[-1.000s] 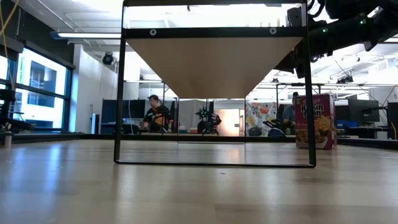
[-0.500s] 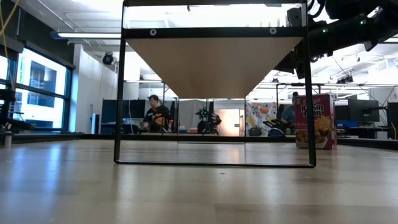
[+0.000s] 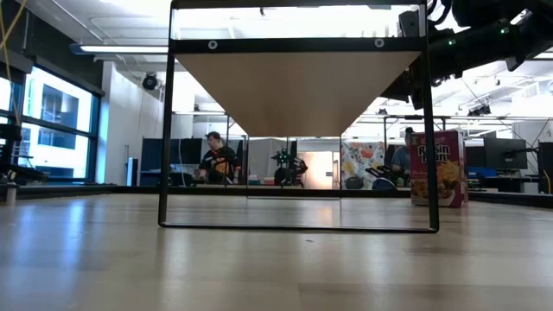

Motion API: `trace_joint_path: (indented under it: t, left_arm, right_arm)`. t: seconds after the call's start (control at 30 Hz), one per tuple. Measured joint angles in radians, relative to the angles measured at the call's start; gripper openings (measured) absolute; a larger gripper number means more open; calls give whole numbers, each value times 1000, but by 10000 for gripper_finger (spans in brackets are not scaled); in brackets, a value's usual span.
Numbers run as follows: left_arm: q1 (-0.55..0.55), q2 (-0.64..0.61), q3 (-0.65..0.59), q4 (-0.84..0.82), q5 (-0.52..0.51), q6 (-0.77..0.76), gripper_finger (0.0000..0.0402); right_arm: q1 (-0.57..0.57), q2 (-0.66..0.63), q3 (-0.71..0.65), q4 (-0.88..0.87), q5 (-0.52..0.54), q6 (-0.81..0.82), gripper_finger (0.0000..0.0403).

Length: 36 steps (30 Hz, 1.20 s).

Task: Stack cereal on shelf
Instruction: Put the yellow cereal box on the shelf

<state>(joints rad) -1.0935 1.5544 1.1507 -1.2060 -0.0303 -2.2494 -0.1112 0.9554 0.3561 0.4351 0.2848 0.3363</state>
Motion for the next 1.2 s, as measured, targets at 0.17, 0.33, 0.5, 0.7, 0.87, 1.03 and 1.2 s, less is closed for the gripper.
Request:
trace_joint_path:
  t: [0.17,0.33,0.5,0.7,0.87,1.03,1.2]
  left_arm:
    - [0,-29,0,-2,-4,0,139]
    - [0,-99,0,-3,-11,8,132]
    - [-1,-202,0,-10,-90,13,132]
    - [-1,-333,0,-61,-242,33,132]
    - [3,-403,0,-149,-414,36,132]
    - [52,-441,0,-162,-531,126,132]
    - [130,-473,1,-149,-567,251,132]
  right_arm:
    - [0,0,0,0,0,-1,197]
    - [0,0,0,-8,0,4,197]
    - [0,0,0,-13,0,4,197]
    - [0,0,0,-13,0,4,197]
    - [0,0,0,-13,0,4,197]
    - [0,0,0,-13,0,4,197]
    - [0,0,0,-13,0,4,197]
